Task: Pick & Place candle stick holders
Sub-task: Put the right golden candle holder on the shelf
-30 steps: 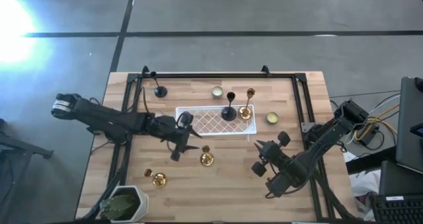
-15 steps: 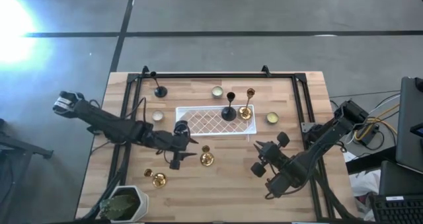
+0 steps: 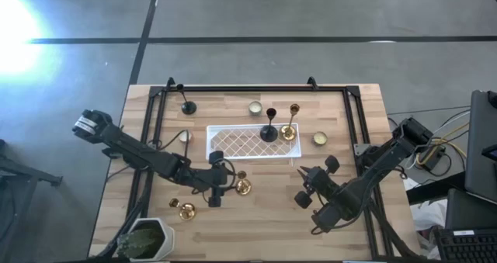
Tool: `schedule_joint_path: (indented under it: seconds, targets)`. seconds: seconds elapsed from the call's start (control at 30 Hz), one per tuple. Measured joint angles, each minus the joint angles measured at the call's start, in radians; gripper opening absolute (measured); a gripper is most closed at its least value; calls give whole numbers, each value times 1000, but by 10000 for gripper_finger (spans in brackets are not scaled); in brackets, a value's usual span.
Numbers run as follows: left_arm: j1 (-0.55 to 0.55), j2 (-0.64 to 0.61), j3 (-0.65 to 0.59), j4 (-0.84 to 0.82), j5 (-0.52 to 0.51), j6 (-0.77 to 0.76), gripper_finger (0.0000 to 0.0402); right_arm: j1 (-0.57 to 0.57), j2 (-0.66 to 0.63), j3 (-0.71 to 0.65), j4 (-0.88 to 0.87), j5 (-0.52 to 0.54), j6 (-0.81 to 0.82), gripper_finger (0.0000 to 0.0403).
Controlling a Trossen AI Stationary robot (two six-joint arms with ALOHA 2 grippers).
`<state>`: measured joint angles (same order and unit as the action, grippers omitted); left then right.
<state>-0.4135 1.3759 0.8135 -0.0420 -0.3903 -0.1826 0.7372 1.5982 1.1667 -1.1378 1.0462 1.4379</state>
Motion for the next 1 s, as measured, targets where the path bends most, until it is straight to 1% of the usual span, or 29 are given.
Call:
schedule_joint_path:
  seconds: [0.17,0.43,0.57,0.7,0.77,0.83,0.97,1.0]
  targets:
    - [-1,58,0,98,-10,2,204,0,0,0,5,0,0,59]
    - [0,112,0,155,-83,26,204,0,0,0,12,0,-1,52]
    - [4,133,1,209,-87,32,204,0,0,0,15,0,-1,48]
    - [5,136,1,210,-87,24,197,0,0,0,17,-2,-1,50]
    - [5,131,1,209,-89,8,176,0,0,0,17,-5,-5,50]
    - [5,121,1,207,-87,-14,142,0,0,0,18,-5,-5,48]
    - [6,96,1,186,-80,-32,45,0,0,0,19,-5,-9,47]
    - [6,89,0,180,-76,-41,30,0,0,0,18,-6,-8,48]
